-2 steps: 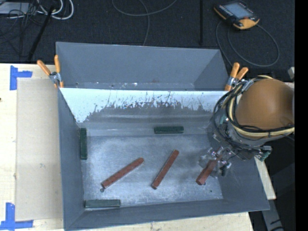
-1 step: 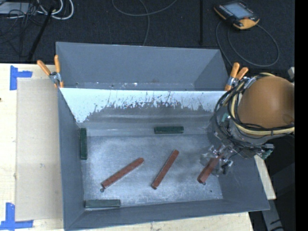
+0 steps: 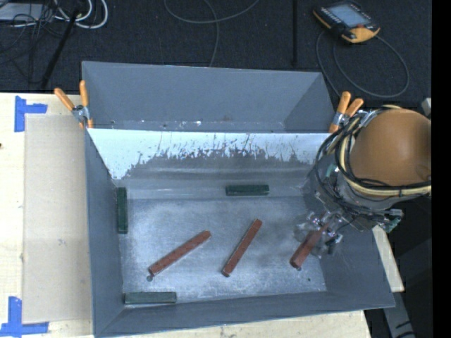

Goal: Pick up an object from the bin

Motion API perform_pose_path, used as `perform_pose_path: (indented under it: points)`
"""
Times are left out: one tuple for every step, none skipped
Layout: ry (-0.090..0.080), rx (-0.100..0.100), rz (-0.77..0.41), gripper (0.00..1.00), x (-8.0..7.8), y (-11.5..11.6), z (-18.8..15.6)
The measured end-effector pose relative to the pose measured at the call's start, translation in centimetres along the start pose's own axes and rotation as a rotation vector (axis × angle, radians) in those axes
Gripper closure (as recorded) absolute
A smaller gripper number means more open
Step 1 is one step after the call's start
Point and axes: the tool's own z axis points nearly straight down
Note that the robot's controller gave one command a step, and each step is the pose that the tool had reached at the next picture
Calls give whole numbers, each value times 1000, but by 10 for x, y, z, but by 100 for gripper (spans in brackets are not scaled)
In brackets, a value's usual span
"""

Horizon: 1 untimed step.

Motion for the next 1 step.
perform_pose_path:
  points:
    - [0,0,1,100,0,0,-9]
